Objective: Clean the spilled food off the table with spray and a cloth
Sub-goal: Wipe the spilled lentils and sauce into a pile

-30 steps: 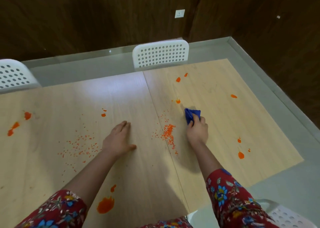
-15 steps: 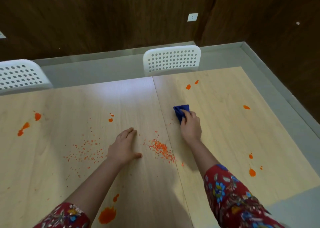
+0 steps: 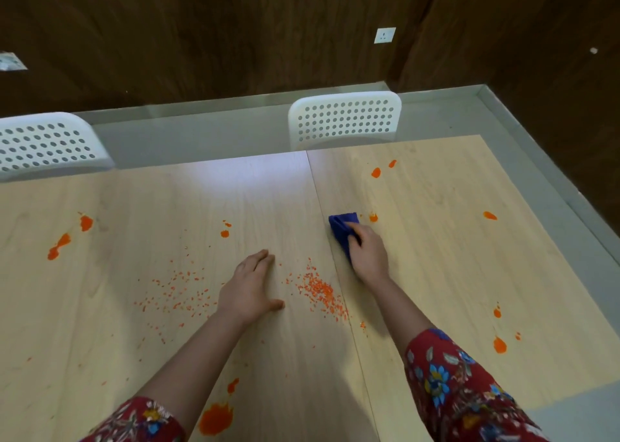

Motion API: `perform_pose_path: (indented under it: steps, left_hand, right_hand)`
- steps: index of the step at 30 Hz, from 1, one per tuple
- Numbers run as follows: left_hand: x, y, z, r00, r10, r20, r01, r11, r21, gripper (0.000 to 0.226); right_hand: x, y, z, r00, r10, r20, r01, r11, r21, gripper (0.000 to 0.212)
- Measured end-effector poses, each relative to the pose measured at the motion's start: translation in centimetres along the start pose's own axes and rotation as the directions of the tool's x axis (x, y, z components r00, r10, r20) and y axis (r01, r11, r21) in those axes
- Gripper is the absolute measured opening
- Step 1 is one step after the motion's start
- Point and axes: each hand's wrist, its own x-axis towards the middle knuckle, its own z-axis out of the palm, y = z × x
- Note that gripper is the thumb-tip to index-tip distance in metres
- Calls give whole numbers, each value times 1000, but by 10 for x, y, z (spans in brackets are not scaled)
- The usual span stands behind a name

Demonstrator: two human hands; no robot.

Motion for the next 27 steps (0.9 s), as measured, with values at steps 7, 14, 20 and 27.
perform_pose_path:
  steps: [7,14,20,27]
  left_hand:
    - [-3,-3,0,999,40,20,-39,999,-23,97]
    - [-41,-44,-8,996,74,-55,-73,997,20,77]
    - [-55,-55,-5,994,86,-62,-80,992,102,76]
    - [-53,-60,-4,994,108,31,-112,968,223,78]
  right_hand:
    - [-24,-34,31,960,-195,201,231,957,-175,37]
    - [-43,8,-4,993,-101,62,103,994,-43,35]
    - [-66,-9,17,996,-67,64,77,984,-160,38]
    - [-88,-8,-11,997,36,-69,-30,997,76,34]
